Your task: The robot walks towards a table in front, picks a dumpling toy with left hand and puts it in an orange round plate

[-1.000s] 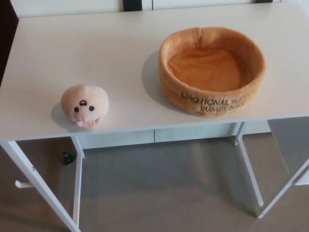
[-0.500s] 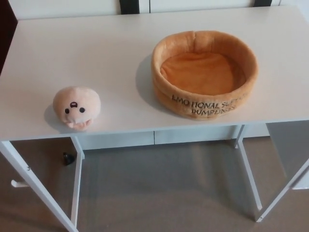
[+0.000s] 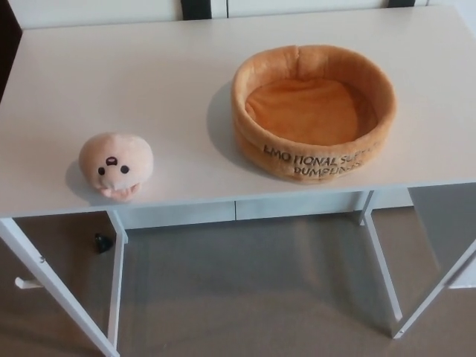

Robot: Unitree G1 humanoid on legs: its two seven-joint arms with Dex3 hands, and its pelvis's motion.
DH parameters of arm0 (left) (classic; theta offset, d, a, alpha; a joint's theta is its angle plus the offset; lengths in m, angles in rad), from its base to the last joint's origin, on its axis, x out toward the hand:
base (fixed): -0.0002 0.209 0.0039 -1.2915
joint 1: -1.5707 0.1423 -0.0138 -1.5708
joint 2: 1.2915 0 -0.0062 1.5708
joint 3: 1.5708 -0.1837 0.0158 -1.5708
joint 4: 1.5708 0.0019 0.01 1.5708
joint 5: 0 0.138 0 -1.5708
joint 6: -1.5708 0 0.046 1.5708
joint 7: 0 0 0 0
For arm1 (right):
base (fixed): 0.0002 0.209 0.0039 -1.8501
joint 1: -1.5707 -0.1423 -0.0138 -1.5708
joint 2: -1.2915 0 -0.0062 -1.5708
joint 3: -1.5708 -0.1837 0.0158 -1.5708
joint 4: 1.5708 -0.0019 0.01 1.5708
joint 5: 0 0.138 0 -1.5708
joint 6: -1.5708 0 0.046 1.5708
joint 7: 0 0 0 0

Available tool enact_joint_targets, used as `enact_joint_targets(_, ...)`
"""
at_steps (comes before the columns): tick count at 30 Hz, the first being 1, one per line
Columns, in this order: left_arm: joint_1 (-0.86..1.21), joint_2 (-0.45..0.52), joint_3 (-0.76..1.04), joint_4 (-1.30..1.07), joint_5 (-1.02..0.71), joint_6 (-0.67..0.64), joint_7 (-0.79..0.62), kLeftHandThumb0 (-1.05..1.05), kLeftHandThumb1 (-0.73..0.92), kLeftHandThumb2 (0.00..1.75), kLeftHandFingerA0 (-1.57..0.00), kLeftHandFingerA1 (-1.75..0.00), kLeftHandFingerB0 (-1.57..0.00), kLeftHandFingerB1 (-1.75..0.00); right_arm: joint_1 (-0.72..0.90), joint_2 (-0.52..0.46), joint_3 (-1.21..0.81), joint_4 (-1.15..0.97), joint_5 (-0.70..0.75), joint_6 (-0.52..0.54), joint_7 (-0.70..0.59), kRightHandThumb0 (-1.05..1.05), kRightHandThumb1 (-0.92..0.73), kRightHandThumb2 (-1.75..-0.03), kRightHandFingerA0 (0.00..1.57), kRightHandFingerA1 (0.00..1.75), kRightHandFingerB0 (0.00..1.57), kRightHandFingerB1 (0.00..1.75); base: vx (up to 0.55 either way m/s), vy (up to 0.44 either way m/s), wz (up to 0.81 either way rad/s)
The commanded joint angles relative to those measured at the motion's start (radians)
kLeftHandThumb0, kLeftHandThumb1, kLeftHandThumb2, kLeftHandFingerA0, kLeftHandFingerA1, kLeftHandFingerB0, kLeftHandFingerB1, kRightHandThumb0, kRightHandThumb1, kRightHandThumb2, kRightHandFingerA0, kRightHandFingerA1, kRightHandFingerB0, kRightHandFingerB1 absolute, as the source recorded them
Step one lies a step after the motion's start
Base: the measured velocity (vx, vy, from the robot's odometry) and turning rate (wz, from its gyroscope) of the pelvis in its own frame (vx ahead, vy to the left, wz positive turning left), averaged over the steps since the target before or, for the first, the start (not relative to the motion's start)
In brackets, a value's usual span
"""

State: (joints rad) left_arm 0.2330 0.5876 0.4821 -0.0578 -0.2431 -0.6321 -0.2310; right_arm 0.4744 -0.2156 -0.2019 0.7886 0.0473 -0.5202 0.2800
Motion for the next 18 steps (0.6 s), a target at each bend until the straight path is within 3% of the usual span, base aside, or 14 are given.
enact_joint_targets(1,-0.416,0.147,-0.225,0.053,0.171,0.455,-0.061,-0.44,0.47,0.61,-0.16,-0.31,-0.14,-0.34,0.000,0.003,-0.003,0.037,0.016,0.009,-0.001,-0.25,-0.45,-0.53,0.51,0.47,0.40,0.37,0.00,0.000,0.00)
enact_joint_targets(2,-0.471,0.148,-0.271,0.083,0.202,0.487,-0.084,-0.25,0.36,0.88,0.00,-0.48,0.00,-0.47,0.000,0.006,-0.003,0.036,0.017,0.014,-0.005,-0.24,-0.45,-0.53,0.53,0.48,0.40,0.37,0.00,0.000,0.00)
enact_joint_targets(3,-0.508,0.148,-0.302,0.104,0.223,0.508,-0.099,-0.25,0.36,0.88,0.00,-0.48,0.00,-0.47,0.000,0.009,-0.004,0.035,0.017,0.018,-0.008,-0.24,-0.45,-0.53,0.53,0.48,0.40,0.37,0.00,0.000,0.00)
enact_joint_targets(5,-0.598,0.127,-0.376,0.167,0.298,0.548,-0.115,-0.26,0.31,0.85,0.00,-0.48,0.00,-0.47,0.000,0.007,-0.001,0.042,0.011,0.012,-0.009,-0.24,-0.45,-0.53,0.55,0.48,0.39,0.37,0.00,0.000,0.00)
enact_joint_targets(6,-0.645,0.108,-0.415,0.207,0.333,0.563,-0.115,-0.41,0.45,0.54,-0.20,-0.29,-0.14,-0.29,0.004,0.006,0.001,0.042,0.006,0.005,-0.010,-0.24,-0.45,-0.53,0.56,0.49,0.39,0.37,0.00,0.000,0.00)
enact_joint_targets(8,-0.671,0.094,-0.437,0.232,0.345,0.568,-0.113,-0.41,0.45,0.54,-0.20,-0.29,-0.14,-0.29,0.008,0.006,0.001,0.039,0.003,0.002,-0.013,-0.24,-0.45,-0.53,0.56,0.49,0.39,0.37,0.00,0.000,0.00)
enact_joint_targets(9,-0.722,0.060,-0.483,0.288,0.372,0.580,-0.113,-0.24,0.31,0.84,0.00,-0.48,0.00,-0.47,0.013,0.006,0.001,0.031,0.004,0.011,-0.012,-0.24,-0.46,-0.54,0.52,0.48,0.38,0.37,0.00,0.000,0.00)
enact_joint_targets(10,-0.737,0.053,-0.497,0.305,0.379,0.583,-0.112,-0.24,0.31,0.84,0.00,-0.48,0.00,-0.47,0.015,0.007,0.001,0.029,0.004,0.014,-0.012,-0.24,-0.46,-0.54,0.52,0.48,0.38,0.37,0.00,0.000,0.00)
enact_joint_targets(11,-0.791,0.020,-0.557,0.367,0.441,0.602,-0.105,-0.43,0.31,0.68,-0.03,-0.35,-0.03,-0.36,0.020,0.008,0.004,0.023,-0.005,0.014,-0.025,-0.24,-0.46,-0.53,0.56,0.47,0.39,0.37,0.00,0.000,0.00)
enact_joint_targets(14,-0.844,-0.017,-0.609,0.445,0.472,0.619,-0.085,-0.39,0.29,0.67,-0.02,-0.35,-0.04,-0.39,0.024,0.010,0.001,0.012,0.000,0.015,-0.024,-0.23,-0.45,-0.53,0.54,0.48,0.39,0.37,0.00,0.000,0.00)
enact_joint_targets(15,-0.867,-0.030,-0.630,0.474,0.485,0.629,-0.079,-0.25,0.31,0.84,0.00,-0.48,0.00,-0.48,0.019,0.010,-0.001,0.013,0.004,0.016,-0.022,-0.23,-0.45,-0.53,0.54,0.48,0.38,0.37,0.00,0.000,0.00)
enact_joint_targets(16,-0.884,-0.037,-0.645,0.494,0.494,0.637,-0.074,-0.25,0.31,0.84,0.00,-0.48,0.00,-0.48,0.016,0.010,-0.003,0.014,0.006,0.016,-0.020,-0.23,-0.45,-0.53,0.54,0.48,0.38,0.37,0.00,0.000,0.00)
enact_joint_targets(17,-0.906,-0.048,-0.671,0.524,0.508,0.646,-0.069,-0.40,0.42,0.59,-0.08,-0.32,-0.06,-0.31,0.011,0.007,-0.002,0.020,0.002,0.014,-0.023,-0.27,-0.46,-0.53,0.57,0.48,0.38,0.37,0.00,0.000,0.00)
enact_joint_targets(18,-0.915,-0.055,-0.684,0.539,0.513,0.648,-0.067,-0.40,0.42,0.59,-0.08,-0.32,-0.06,-0.31,0.010,0.005,0.000,0.022,-0.002,0.013,-0.025,-0.27,-0.46,-0.53,0.57,0.48,0.38,0.37,0.00,0.000,0.00)
